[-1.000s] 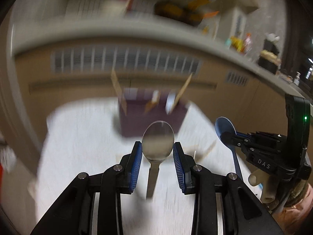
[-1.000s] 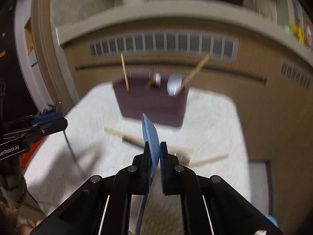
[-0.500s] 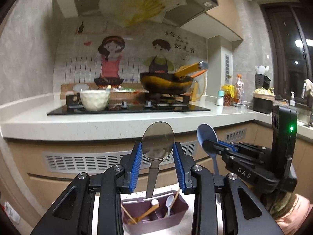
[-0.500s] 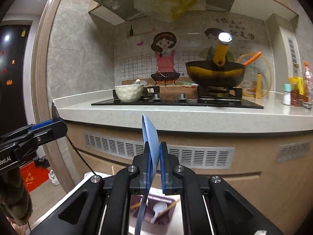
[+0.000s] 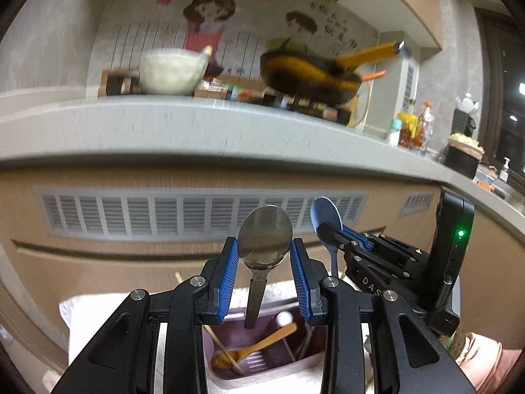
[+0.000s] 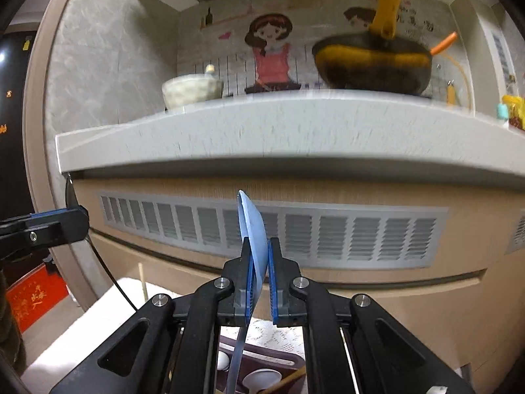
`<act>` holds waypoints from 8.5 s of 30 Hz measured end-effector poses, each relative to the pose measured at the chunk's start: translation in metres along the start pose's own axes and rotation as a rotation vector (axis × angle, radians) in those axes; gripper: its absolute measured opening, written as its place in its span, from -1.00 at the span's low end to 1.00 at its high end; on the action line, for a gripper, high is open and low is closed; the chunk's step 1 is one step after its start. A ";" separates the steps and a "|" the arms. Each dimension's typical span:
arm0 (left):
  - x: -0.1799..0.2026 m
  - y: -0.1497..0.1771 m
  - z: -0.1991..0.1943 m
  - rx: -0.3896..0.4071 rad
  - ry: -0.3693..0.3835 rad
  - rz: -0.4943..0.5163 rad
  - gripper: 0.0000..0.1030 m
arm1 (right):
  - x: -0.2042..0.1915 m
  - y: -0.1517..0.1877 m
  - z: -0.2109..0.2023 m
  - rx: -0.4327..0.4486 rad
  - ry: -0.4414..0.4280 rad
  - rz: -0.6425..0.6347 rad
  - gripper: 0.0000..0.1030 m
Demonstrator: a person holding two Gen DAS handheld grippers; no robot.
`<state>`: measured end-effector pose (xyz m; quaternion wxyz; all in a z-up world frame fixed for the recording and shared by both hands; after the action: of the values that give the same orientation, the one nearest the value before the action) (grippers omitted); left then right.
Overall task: Organize utensils
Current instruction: 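Lift both spoons over the purple caddy and open both grippers to drop them, then grasp the long-handled brown spoon with the left gripper while the right gripper grasps a bamboo chopstick, then carry the spoon and chopstick over the purple caddy and release both into it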
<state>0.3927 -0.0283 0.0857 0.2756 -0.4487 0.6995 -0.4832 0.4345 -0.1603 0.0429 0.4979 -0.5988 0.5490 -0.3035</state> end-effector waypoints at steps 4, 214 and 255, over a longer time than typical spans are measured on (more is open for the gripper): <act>-0.002 0.030 0.031 -0.092 0.012 -0.010 -0.35 | 0.006 0.024 0.018 -0.013 0.027 -0.031 -0.86; 0.079 0.139 -0.164 -0.164 0.026 -0.010 -0.35 | 0.028 0.173 -0.137 -0.545 0.113 0.155 -0.89; 0.001 -0.004 0.013 -0.044 0.139 -0.085 -0.35 | -0.007 -0.003 -0.044 -0.011 -0.061 0.041 -0.88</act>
<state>0.4044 -0.0353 0.0841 0.1958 -0.4492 0.7076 -0.5091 0.3939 -0.1651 0.0617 0.5172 -0.5989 0.5476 -0.2720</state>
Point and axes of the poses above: each gripper's, at about its wrist camera, not at the fingertips, and z roughly the way its jaws point, x to its right, y to its underside, the point moved 7 cm from there along z, roughly the way its jaws point, and after that the axes turned 9 degrees about z, right-handed, at the moved point
